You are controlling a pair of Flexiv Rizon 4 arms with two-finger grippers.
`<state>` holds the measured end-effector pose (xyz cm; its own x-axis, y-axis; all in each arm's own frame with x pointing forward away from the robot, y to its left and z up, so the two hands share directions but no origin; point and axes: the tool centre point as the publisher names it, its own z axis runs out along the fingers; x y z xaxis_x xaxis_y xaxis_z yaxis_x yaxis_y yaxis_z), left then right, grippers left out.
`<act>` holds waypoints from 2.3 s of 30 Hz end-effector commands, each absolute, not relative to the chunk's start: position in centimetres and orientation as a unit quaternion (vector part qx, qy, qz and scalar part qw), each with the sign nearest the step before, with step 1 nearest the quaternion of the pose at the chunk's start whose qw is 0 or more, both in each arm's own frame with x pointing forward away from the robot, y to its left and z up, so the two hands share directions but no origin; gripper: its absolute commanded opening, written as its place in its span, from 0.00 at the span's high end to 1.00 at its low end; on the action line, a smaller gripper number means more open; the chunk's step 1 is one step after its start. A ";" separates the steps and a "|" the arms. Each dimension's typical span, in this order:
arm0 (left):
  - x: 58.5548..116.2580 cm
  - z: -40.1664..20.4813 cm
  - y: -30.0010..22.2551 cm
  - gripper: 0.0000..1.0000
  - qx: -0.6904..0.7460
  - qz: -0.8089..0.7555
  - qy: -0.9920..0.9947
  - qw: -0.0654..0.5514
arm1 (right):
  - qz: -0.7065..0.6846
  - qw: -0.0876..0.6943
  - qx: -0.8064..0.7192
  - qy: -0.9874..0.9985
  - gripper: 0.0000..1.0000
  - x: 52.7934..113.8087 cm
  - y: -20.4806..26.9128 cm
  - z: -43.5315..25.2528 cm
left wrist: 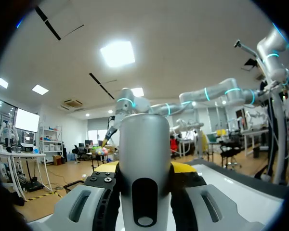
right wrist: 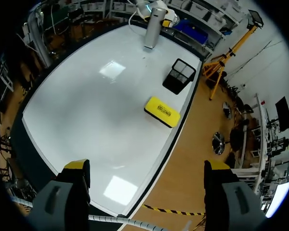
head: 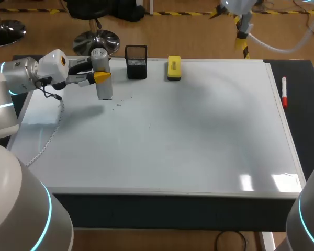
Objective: Pick up the inspection probe, press it on each red-marked spot on the whiteboard one by one, put down the probe, pick up the eraser, and wipe off all the red marks.
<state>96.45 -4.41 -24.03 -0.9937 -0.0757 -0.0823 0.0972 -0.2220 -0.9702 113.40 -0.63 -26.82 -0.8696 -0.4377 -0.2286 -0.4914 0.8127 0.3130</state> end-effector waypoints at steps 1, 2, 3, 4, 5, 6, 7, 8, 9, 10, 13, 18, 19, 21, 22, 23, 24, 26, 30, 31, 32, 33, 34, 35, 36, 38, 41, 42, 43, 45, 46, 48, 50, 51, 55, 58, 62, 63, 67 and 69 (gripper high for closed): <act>96.4 -23.9 -4.5 1.00 0.008 -0.782 0.621 0.057 | 0.188 0.091 -0.239 0.948 0.00 111.8 -1.9 -26.1; 96.4 -23.9 -4.5 1.00 0.008 -0.782 0.621 0.057 | 0.190 0.095 -0.238 0.948 0.00 111.7 -2.1 -26.1; 96.4 -23.9 -4.5 1.00 0.008 -0.782 0.621 0.057 | 0.191 0.096 -0.238 0.948 0.00 111.6 -2.2 -26.0; 96.4 -23.9 -4.5 1.00 0.008 -0.782 0.621 0.057 | 0.192 0.096 -0.231 0.949 0.00 111.4 -2.3 -26.0; 96.4 -23.9 -4.5 1.00 0.008 -0.782 0.621 0.057 | 0.195 0.101 -0.231 0.948 0.00 111.3 -2.5 -26.0; 96.4 -23.9 -4.5 1.00 0.008 -0.782 0.621 0.057 | 0.196 0.103 -0.231 0.947 0.00 111.1 -2.6 -26.0; 96.4 -23.9 -4.5 1.00 0.008 -0.782 0.621 0.057 | 0.194 0.105 -0.227 0.949 0.00 111.0 -2.8 -26.1; 96.4 -23.9 -4.5 1.00 0.008 -0.782 0.621 0.057 | 0.195 0.109 -0.226 0.948 0.00 110.9 -2.9 -26.2; 96.4 -23.9 -4.5 1.00 0.008 -0.782 0.621 0.057 | 0.197 0.110 -0.227 0.947 0.00 110.8 -3.0 -26.2; 96.4 -23.9 -4.5 1.00 0.008 -0.782 0.621 0.057 | 0.202 0.110 -0.222 0.947 0.00 110.6 -3.1 -26.2; 96.4 -23.9 -4.5 1.00 0.008 -0.782 0.621 0.057 | 0.203 0.099 -0.214 0.950 0.00 110.3 -3.2 -26.2; 96.4 -23.9 -4.5 1.00 0.008 -0.782 0.621 0.057 | 0.205 0.106 -0.250 0.940 0.00 110.1 -2.8 -26.2; 96.4 -23.9 -4.5 1.00 0.008 -0.782 0.621 0.057 | 0.205 0.106 -0.250 0.940 0.00 110.1 -2.8 -26.2; 96.4 -23.9 -4.5 1.00 0.008 -0.782 0.621 0.057 | 0.205 0.106 -0.250 0.940 0.00 110.1 -2.8 -26.2; 96.4 -23.9 -4.5 1.00 0.008 -0.782 0.621 0.057 | 0.205 0.106 -0.250 0.940 0.00 110.1 -2.8 -26.2; 96.4 -23.9 -4.5 1.00 0.008 -0.782 0.621 0.057 | 0.205 0.106 -0.250 0.940 0.00 110.1 -2.8 -26.2; 96.4 -23.9 -4.5 1.00 0.008 -0.782 0.621 0.057 | 0.205 0.106 -0.250 0.940 0.00 110.1 -2.8 -26.2; 96.4 -23.9 -4.5 1.00 0.008 -0.782 0.621 0.057 | 0.205 0.106 -0.250 0.940 0.00 110.1 -2.8 -26.2; 96.4 -23.9 -4.5 1.00 0.008 -0.782 0.621 0.057 | 0.205 0.106 -0.250 0.940 0.00 110.1 -2.8 -26.2; 96.4 -23.9 -4.5 1.00 0.008 -0.782 0.621 0.057 | 0.205 0.106 -0.250 0.940 0.00 110.1 -2.8 -26.2; 96.4 -23.9 -4.5 1.00 0.008 -0.782 0.621 0.057 | 0.205 0.106 -0.250 0.940 0.00 110.1 -2.8 -26.2; 96.4 -23.9 -4.5 1.00 0.008 -0.782 0.621 0.057 | 0.205 0.106 -0.250 0.940 0.00 110.1 -2.8 -26.2; 96.4 -23.9 -4.5 1.00 0.008 -0.782 0.621 0.057 | 0.205 0.106 -0.250 0.940 0.00 110.1 -2.8 -26.2; 96.4 -23.9 -4.5 1.00 0.008 -0.782 0.621 0.057 | 0.205 0.106 -0.250 0.940 0.00 110.1 -2.8 -26.2; 96.4 -23.9 -4.5 1.00 0.008 -0.782 0.621 0.057 | 0.205 0.106 -0.250 0.940 0.00 110.1 -2.8 -26.2; 96.4 -23.9 -4.5 1.00 0.008 -0.782 0.621 0.057 | 0.205 0.106 -0.250 0.940 0.00 110.1 -2.8 -26.2; 96.4 -23.9 -4.5 1.00 0.008 -0.782 0.621 0.057 | 0.205 0.106 -0.250 0.940 0.00 110.1 -2.8 -26.2; 96.4 -23.9 -4.5 1.00 0.008 -0.782 0.621 0.057 | 0.205 0.106 -0.250 0.940 0.00 110.1 -2.8 -26.2; 96.7 -23.9 -4.6 1.00 0.011 -0.783 0.620 0.057 | 0.205 0.106 -0.250 0.940 0.00 110.1 -2.8 -26.2; 97.6 -23.7 -4.9 1.00 0.020 -0.783 0.619 0.060 | 0.205 0.106 -0.250 0.940 0.00 110.1 -2.8 -26.2; 97.9 -23.5 -5.2 1.00 0.026 -0.784 0.618 0.060 | 0.205 0.106 -0.250 0.940 0.00 110.1 -2.8 -26.2; 98.7 -23.1 -5.6 1.00 0.037 -0.783 0.617 0.062 | 0.205 0.106 -0.250 0.940 0.00 110.1 -2.8 -26.2; 99.4 -22.7 -6.1 1.00 0.048 -0.783 0.616 0.064 | 0.205 0.106 -0.250 0.940 0.00 110.1 -2.8 -26.2; 99.7 -22.4 -6.3 1.00 0.052 -0.786 0.613 0.065 | 0.205 0.106 -0.250 0.940 0.00 110.1 -2.8 -26.2; 101.1 -21.4 -7.1 1.00 0.071 -0.788 0.608 0.068 | 0.205 0.106 -0.250 0.940 0.00 110.1 -2.8 -26.2; 102.2 -20.3 -7.4 1.00 0.081 -0.782 0.614 0.070 | 0.205 0.106 -0.250 0.940 0.00 110.1 -2.8 -26.2; 103.5 -18.7 -7.1 1.00 0.092 -0.779 0.614 0.084 | 0.205 0.106 -0.250 0.940 0.00 110.1 -2.8 -26.2; 103.9 -18.3 -7.1 1.00 0.095 -0.779 0.614 0.086 | 0.205 0.106 -0.250 0.940 0.00 110.1 -2.8 -26.2; 104.8 -17.1 -7.3 1.00 0.108 -0.776 0.614 0.092 | 0.205 0.106 -0.250 0.940 0.00 110.1 -2.8 -26.2; 105.3 -16.6 -7.8 1.00 0.116 -0.775 0.616 0.088 | 0.205 0.106 -0.250 0.940 0.00 110.1 -2.8 -26.2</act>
<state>104.42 -7.31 -17.27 -0.9592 -0.0374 -0.2803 0.2812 -0.2304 -0.9316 110.03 -2.76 -26.29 -0.8528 -0.4247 -0.3040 -0.5130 0.7904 0.3348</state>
